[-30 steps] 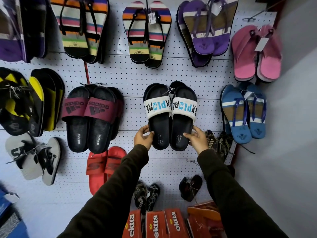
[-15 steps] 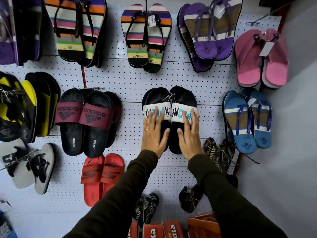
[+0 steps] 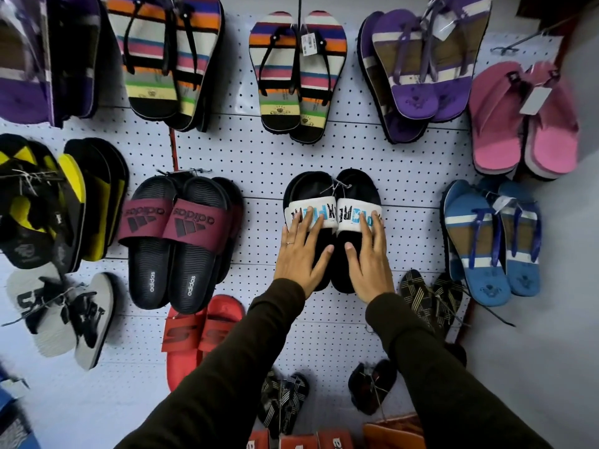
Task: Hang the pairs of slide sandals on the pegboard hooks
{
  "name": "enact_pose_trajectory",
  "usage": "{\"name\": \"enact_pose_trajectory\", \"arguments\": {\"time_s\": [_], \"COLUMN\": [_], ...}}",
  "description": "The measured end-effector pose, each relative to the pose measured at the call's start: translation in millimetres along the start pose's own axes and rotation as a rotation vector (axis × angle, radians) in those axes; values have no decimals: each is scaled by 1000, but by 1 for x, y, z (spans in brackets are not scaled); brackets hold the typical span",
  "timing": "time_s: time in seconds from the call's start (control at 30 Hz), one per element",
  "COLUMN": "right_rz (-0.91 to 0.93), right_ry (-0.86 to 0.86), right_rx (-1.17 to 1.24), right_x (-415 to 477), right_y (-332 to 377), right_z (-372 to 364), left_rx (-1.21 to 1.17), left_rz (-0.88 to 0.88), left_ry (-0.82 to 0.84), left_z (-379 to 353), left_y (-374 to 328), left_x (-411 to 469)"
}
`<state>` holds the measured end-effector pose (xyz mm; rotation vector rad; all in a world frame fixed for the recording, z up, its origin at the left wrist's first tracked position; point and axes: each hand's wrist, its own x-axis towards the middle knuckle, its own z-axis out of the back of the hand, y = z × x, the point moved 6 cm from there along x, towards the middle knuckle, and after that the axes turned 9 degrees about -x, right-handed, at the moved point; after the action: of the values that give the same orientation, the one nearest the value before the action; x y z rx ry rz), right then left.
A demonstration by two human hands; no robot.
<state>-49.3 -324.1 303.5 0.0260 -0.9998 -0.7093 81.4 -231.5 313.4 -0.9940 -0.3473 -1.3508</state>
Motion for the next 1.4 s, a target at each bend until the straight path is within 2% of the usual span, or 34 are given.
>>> {"name": "enact_pose_trajectory", "arguments": {"time_s": [0.1,0.17,0.43,0.6,0.7,0.8,1.03,1.27,1.4], "right_rz": [31,67,262,424,474,412,299,270,295], "right_ry": [-101,-110,-29,13,21,49,171,236,252], "right_rx": [42,65,181,119,26,-35,-134,-165,-119], "right_x": [-13,-20,-27,-37,-39,-33,-15,-7,-5], "right_y": [23,48,177,246,262,256,242,242,250], "right_z": [-9,-23,-82,-109,-122,-135,-157,-155,-128], "left_rx": [18,77,162,130,151,183,239,268,265], "left_rz": [-40,-56,89,151,135,98,196,197,186], "left_ry": [-90,-145,-356,-433,-366,-264,-47,-37,-57], "left_z": [22,42,151,203,209,200,177,180,182], "left_y": [10,26,124,171,190,201,225,223,215], "left_x": [-21,-36,-74,-82,-79,-72,-56,-51,-52]}}
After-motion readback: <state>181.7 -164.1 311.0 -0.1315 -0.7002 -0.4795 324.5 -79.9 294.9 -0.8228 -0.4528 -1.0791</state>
